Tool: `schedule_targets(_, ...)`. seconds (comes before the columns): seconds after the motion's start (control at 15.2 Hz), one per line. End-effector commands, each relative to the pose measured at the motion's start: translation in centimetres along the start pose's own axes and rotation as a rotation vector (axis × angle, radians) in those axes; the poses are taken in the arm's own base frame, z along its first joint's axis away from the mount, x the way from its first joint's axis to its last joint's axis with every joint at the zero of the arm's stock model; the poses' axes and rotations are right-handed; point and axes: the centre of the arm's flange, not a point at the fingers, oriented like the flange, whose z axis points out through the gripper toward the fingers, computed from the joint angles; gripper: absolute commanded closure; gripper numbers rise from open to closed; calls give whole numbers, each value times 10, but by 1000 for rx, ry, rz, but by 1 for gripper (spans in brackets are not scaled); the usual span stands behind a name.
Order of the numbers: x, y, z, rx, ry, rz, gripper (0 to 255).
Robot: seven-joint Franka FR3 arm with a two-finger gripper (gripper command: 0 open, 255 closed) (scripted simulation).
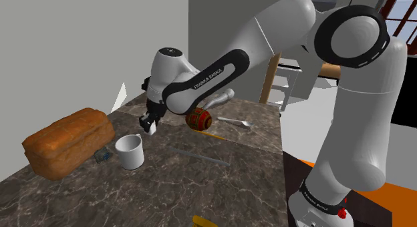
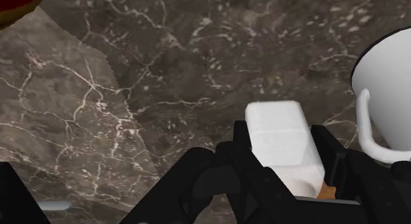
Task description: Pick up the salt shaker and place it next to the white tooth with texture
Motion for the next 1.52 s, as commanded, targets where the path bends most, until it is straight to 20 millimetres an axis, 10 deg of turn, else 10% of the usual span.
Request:
schedule_targets(0.0,4,0,-10,0,0,0,255)
schedule_targets(1.25,37,-2,-101,0,0,0,255)
schedule_targets(1.45,24,35,-106,0,0,0,255)
